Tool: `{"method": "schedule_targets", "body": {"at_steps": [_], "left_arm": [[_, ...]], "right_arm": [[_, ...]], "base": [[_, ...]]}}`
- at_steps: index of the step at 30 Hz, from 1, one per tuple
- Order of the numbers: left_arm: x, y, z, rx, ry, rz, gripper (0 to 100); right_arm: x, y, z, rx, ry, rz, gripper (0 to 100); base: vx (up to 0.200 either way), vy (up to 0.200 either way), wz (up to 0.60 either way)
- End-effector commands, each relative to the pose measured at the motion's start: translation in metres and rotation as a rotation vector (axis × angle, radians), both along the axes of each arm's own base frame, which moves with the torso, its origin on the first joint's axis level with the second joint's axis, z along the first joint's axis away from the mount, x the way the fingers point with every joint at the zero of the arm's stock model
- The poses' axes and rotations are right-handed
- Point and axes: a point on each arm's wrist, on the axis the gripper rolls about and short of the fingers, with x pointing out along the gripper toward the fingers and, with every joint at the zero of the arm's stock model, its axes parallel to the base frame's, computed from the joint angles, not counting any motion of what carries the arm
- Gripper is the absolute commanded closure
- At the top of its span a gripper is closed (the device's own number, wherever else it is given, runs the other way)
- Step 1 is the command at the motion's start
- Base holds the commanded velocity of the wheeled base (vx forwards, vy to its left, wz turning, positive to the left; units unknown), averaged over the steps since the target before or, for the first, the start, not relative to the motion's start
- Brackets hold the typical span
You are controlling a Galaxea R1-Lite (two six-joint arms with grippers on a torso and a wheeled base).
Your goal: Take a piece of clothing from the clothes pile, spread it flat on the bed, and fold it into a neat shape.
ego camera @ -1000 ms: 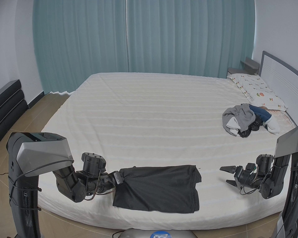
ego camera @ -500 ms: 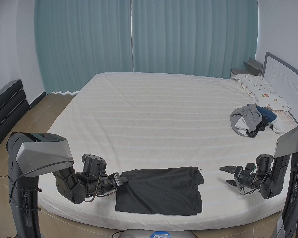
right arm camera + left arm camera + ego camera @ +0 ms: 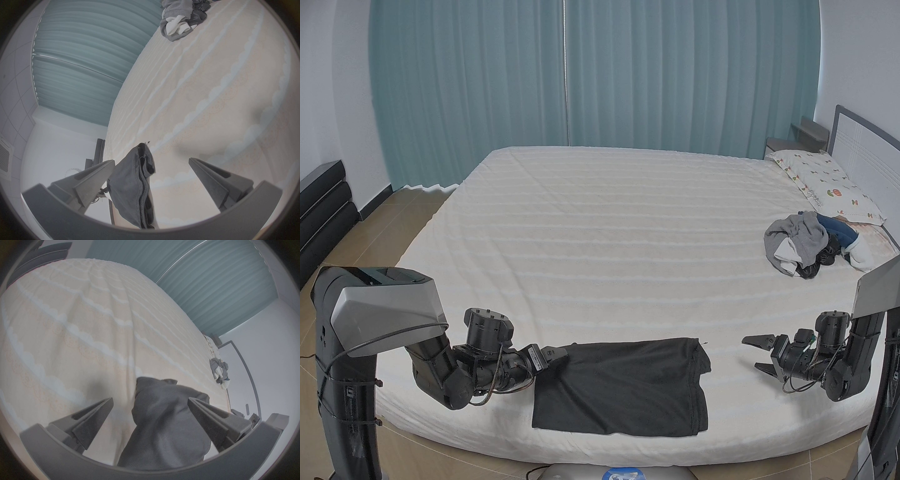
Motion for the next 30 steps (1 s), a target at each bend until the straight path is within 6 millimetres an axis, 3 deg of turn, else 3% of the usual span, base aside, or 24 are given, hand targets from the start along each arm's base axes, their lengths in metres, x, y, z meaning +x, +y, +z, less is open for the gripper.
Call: {"method": "schedule_targets", "body": {"at_steps": [1, 10, 14, 15, 16, 18, 21, 22, 26, 28, 30], "left_arm": [[0.005, 0.006, 0.011, -0.018, -0.033, 0.026, 0], [0.007, 0.020, 0.048, 0.001, -0.148, 0.097, 0], [-0.007, 0.035, 0.077, 0.017, -0.217, 0.141, 0], [-0.007, 0.035, 0.077, 0.017, -0.217, 0.141, 0], [-0.015, 0.043, 0.090, 0.030, -0.251, 0.156, 0], [-0.021, 0.047, 0.097, 0.040, -0.270, 0.167, 0], [-0.045, 0.058, 0.128, 0.095, -0.377, 0.244, 0], [-0.047, 0.059, 0.131, 0.096, -0.385, 0.250, 0], [-0.088, 0.070, 0.160, 0.143, -0.495, 0.270, 0], [-0.101, 0.073, 0.166, 0.163, -0.530, 0.260, 0], [-0.126, 0.079, 0.176, 0.193, -0.598, 0.247, 0]], "right_arm": [[0.001, -0.001, 0.001, 0.005, -0.005, -0.002, 0], [0.002, 0.005, 0.005, -0.008, -0.012, 0.002, 0], [-0.013, 0.011, 0.043, -0.033, -0.103, -0.002, 0], [-0.013, 0.011, 0.043, -0.033, -0.103, -0.002, 0], [-0.026, 0.014, 0.066, -0.035, -0.162, 0.005, 0], [-0.034, 0.016, 0.076, -0.035, -0.190, 0.014, 0], [-0.069, 0.018, 0.113, -0.047, -0.306, 0.014, 0], [-0.072, 0.018, 0.115, -0.049, -0.316, 0.014, 0], [-0.116, 0.017, 0.138, -0.135, -0.457, 0.033, 0], [-0.123, 0.017, 0.145, -0.171, -0.488, 0.011, 0], [-0.140, 0.014, 0.153, -0.261, -0.508, -0.057, 0]], "base": [[0.000, 0.000, 0.00], [0.000, 0.000, 0.00], [0.000, 0.000, 0.00], [0.000, 0.000, 0.00], [0.000, 0.000, 0.00], [0.000, 0.000, 0.00], [0.000, 0.000, 0.00], [0.000, 0.000, 0.00], [0.000, 0.000, 0.00], [0.000, 0.000, 0.00], [0.000, 0.000, 0.00]]}}
